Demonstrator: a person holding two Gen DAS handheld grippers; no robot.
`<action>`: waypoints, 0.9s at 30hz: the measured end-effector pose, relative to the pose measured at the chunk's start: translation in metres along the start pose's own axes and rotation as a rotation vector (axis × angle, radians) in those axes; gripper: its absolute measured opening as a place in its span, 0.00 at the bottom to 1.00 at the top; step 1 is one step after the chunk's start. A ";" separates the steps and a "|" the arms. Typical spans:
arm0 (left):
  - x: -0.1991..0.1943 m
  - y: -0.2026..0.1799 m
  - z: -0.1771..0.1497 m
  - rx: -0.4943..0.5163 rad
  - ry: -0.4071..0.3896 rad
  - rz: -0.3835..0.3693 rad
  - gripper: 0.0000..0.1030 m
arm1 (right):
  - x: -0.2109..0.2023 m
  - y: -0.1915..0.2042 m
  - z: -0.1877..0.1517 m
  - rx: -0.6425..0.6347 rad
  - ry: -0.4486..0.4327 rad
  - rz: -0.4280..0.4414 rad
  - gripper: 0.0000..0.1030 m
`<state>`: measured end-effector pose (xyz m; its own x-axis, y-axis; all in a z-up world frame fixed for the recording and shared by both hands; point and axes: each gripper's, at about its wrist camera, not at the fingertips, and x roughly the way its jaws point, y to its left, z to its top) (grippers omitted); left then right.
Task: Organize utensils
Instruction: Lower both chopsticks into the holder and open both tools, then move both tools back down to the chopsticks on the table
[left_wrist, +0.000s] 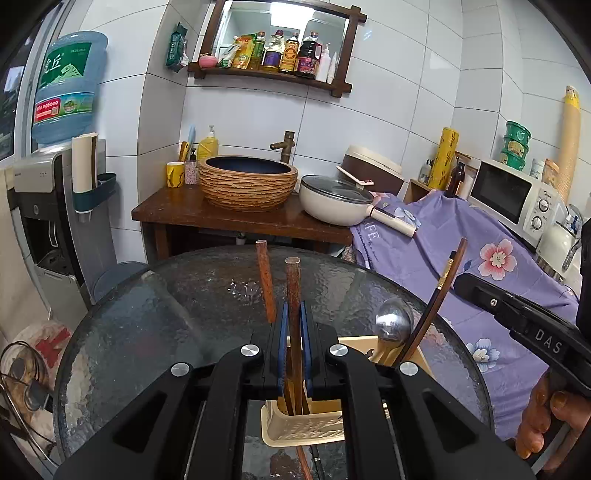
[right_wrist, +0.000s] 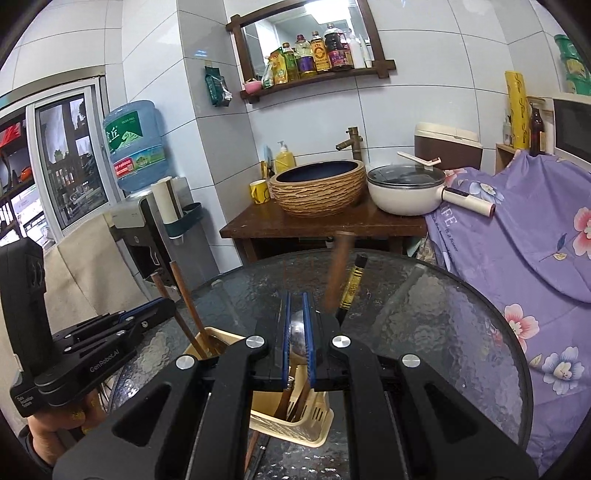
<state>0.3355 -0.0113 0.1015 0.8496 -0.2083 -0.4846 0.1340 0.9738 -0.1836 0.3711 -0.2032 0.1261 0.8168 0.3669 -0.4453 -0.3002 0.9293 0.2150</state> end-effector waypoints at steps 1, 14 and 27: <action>0.000 0.000 0.000 -0.003 -0.001 -0.001 0.07 | 0.000 0.000 0.000 -0.003 -0.003 -0.004 0.07; -0.039 0.005 -0.026 0.010 -0.077 0.003 0.91 | -0.041 0.010 -0.037 -0.084 -0.094 -0.046 0.51; -0.042 0.094 -0.129 -0.116 0.185 0.189 0.92 | 0.006 0.039 -0.169 -0.128 0.286 0.016 0.51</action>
<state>0.2464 0.0771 -0.0058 0.7451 -0.0475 -0.6653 -0.0860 0.9823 -0.1664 0.2806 -0.1579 -0.0154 0.6454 0.3617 -0.6728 -0.3863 0.9144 0.1210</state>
